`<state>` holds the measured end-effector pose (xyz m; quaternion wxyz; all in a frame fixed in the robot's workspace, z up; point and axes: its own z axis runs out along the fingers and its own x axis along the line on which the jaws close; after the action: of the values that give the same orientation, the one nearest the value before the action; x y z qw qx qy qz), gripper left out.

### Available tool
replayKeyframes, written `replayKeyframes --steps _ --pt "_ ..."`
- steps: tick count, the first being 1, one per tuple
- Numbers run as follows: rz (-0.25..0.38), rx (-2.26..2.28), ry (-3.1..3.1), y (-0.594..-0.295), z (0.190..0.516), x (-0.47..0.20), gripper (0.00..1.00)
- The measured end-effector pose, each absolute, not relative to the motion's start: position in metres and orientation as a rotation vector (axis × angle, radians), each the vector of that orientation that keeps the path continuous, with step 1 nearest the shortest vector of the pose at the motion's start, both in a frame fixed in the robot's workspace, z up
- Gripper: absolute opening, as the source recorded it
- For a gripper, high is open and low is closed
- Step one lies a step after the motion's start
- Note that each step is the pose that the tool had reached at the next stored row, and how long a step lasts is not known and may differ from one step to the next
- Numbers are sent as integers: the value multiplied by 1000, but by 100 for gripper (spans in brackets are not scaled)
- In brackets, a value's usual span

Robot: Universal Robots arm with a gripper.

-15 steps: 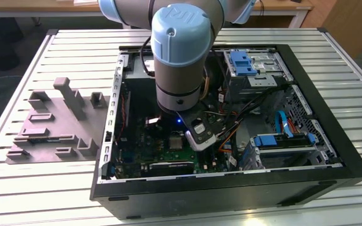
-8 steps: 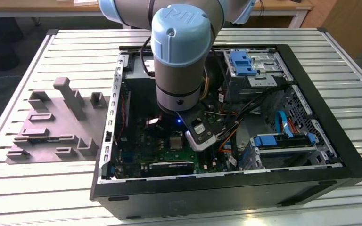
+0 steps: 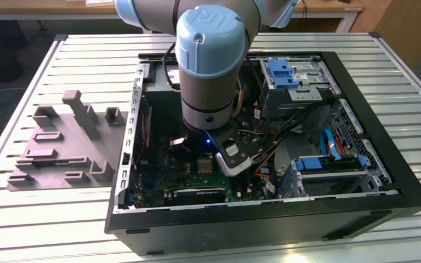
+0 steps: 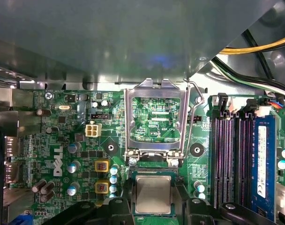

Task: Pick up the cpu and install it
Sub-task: 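Place the cpu into insertion slot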

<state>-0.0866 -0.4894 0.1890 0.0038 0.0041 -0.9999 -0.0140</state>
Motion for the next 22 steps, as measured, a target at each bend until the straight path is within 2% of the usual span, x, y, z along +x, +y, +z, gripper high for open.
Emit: replayKeyframes --steps 10,11,22 --pt "-44 21 -3134 -490 189 -87 45" --pt "-44 21 -3134 -490 189 -87 51" --pt "-44 21 -3133 -490 191 -87 51"
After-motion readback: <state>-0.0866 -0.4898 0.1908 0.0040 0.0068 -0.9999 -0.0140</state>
